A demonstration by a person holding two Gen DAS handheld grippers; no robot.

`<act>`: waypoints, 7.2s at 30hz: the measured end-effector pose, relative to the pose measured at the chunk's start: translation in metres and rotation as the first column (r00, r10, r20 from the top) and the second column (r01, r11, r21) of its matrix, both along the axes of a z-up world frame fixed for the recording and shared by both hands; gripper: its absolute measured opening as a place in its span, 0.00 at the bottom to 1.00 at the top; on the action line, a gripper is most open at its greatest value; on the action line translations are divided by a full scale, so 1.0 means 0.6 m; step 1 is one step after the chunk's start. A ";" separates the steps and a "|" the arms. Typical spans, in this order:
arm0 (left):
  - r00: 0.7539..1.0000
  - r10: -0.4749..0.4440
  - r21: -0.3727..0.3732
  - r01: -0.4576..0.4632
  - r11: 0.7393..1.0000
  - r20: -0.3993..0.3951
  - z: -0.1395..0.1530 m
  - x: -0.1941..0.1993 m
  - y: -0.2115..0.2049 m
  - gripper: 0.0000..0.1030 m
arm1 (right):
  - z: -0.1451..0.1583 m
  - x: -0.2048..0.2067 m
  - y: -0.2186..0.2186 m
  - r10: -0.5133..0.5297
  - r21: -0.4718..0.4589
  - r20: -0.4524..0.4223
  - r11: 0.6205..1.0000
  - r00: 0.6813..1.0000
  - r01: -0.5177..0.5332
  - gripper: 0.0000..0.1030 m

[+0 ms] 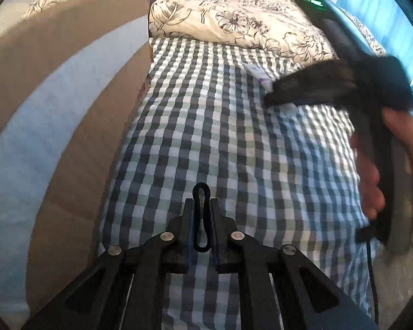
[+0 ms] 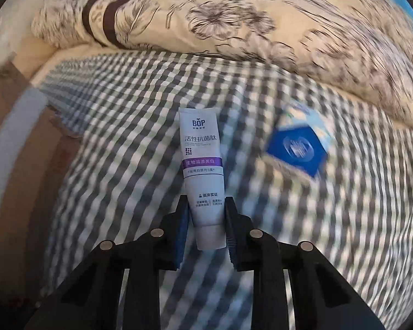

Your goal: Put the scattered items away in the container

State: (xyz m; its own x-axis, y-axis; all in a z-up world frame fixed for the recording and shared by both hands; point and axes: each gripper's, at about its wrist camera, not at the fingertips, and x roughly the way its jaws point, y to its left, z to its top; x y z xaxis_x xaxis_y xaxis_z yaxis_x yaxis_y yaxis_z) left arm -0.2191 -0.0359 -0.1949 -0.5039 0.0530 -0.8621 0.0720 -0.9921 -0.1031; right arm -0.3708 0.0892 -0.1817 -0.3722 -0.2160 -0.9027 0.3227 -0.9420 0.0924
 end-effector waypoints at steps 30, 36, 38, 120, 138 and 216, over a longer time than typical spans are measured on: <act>0.954 -0.059 0.006 0.063 0.998 -0.293 0.289 0.177 0.013 0.10 | 0.272 0.389 0.080 -0.060 -0.325 -0.171 0.946 0.983 0.002 0.23; 0.939 0.030 0.012 -0.027 1.000 -0.343 0.352 0.165 -0.087 0.10 | 0.320 0.376 -0.017 -0.006 -0.317 -0.213 0.946 0.977 -0.064 0.23; 0.934 0.060 0.014 -0.059 0.998 -0.353 0.364 0.158 -0.125 0.10 | 0.333 0.364 -0.064 0.036 -0.320 -0.224 0.941 0.974 -0.109 0.23; 0.986 -0.143 -0.037 0.140 0.989 -0.084 0.035 -0.316 0.243 1.00 | 0.041 0.136 0.387 -0.381 -0.163 -0.047 0.915 0.923 0.370 0.62; 0.994 -0.112 -0.084 0.111 0.990 -0.010 -0.040 -0.371 0.260 0.69 | 0.024 0.135 0.384 -0.357 -0.165 0.000 0.921 0.934 0.353 0.62; 0.953 0.162 -0.113 -0.196 0.974 -0.256 0.289 0.179 -0.138 1.00 | 0.247 0.441 0.031 -0.237 -0.110 -0.274 0.971 0.932 0.214 0.78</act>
State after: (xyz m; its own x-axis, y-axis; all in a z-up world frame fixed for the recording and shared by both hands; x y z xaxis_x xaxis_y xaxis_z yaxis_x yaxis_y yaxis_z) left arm -0.1114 -0.1189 -0.0218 -0.6898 -0.1659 -0.7048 0.2394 -0.9709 -0.0057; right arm -0.1065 0.1079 -0.0335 -0.6569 -0.1613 -0.7365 0.1259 -0.9866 0.1037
